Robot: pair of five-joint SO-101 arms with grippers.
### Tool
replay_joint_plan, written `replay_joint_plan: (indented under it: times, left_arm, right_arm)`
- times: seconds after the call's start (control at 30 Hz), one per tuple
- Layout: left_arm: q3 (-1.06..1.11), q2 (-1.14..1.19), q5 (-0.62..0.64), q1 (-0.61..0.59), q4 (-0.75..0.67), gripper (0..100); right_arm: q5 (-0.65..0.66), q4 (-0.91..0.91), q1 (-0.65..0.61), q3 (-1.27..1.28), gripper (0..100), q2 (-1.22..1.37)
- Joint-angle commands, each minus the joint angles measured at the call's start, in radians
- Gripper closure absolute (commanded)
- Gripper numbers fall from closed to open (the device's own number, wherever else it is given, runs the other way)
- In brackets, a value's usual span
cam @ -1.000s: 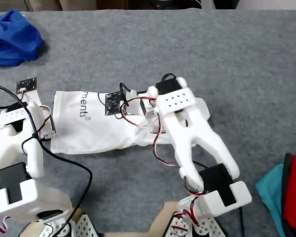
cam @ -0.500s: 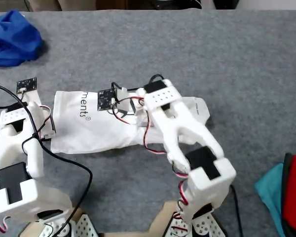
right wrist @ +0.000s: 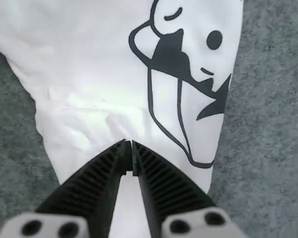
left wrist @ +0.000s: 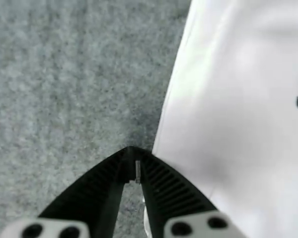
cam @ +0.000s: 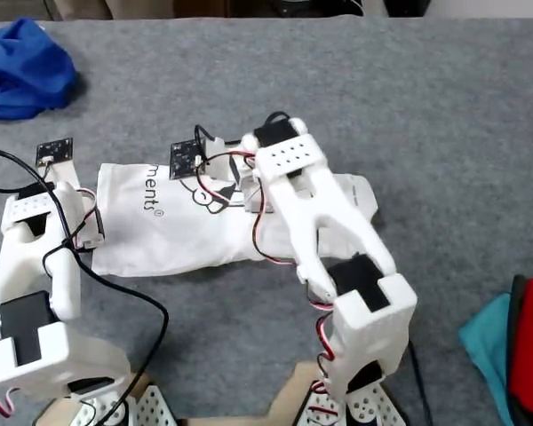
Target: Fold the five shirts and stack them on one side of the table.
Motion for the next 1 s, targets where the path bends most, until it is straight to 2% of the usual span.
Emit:
replay_joint_plan:
  times: [0.0,0.07,0.23,0.43,0.67,0.97]
  left_arm:
    - [-0.068,-0.012,0.002,0.012,0.043,97]
    - [-0.109,-0.004,0.002,0.012,0.094,95]
    - [-0.206,-0.012,0.006,0.014,0.212,82]
    - [-0.393,-0.002,0.081,0.012,0.362,73]
    - [-0.423,0.044,0.115,0.014,0.331,72]
    - [-0.585,0.407,0.121,0.012,0.285,72]
  right_arm:
    - [-0.020,0.025,0.036,-0.048,99.0,-0.166]
    - [-0.020,0.043,0.048,-0.048,99.0,-0.223]
    - [-0.018,0.117,0.053,-0.048,99.0,-0.317]
    - [-0.020,0.192,0.064,-0.045,99.1,-0.358]
    - [-0.023,0.242,0.097,-0.050,99.1,-0.364]
    - [-0.025,0.259,0.096,-0.048,99.2,-0.364]
